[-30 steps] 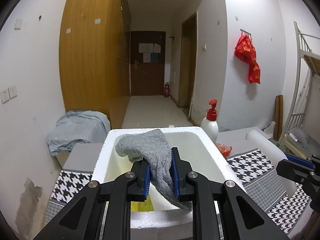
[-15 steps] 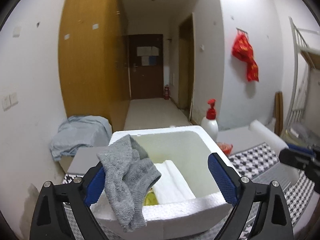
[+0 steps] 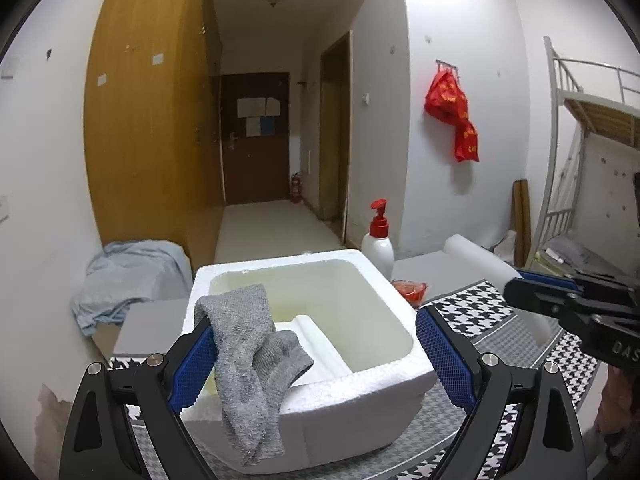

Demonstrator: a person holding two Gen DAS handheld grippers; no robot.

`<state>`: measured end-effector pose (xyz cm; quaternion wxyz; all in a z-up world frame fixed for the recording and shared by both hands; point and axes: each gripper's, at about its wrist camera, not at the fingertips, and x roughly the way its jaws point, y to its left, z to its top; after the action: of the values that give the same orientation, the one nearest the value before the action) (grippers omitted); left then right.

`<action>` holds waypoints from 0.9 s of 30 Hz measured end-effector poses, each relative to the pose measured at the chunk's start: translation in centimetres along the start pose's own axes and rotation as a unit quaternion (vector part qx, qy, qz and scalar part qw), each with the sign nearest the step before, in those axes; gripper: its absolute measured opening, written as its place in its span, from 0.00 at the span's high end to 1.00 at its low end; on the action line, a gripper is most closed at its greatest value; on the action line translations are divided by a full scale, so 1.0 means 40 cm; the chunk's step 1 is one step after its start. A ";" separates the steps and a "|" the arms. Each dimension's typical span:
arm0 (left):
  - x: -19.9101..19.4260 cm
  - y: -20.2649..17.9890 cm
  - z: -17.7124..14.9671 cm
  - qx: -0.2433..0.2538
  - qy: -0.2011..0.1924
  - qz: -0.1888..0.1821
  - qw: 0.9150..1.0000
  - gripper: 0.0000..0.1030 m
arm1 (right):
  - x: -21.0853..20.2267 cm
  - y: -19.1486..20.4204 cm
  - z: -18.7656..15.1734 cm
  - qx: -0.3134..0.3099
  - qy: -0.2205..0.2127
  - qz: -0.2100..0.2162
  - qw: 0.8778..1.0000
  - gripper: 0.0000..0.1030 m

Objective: Organize soft objects
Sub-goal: 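Open the left gripper to drop the grey sock into the foam box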

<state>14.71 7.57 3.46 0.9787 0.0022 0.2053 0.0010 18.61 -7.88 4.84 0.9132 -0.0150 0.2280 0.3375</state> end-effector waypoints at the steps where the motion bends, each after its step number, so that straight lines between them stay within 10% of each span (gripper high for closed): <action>1: 0.000 -0.002 0.000 0.006 0.006 -0.002 1.000 0.08 | 0.001 0.001 0.001 0.000 0.000 0.000 1.000 0.82; 27: 0.018 0.002 0.090 0.032 -0.034 -0.002 0.999 0.08 | -0.013 -0.004 -0.002 0.005 -0.009 0.000 1.000 0.82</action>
<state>16.83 7.65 6.47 0.9846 0.0328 0.1718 -0.0072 18.34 -8.33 4.95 0.9150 -0.0075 0.2217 0.3369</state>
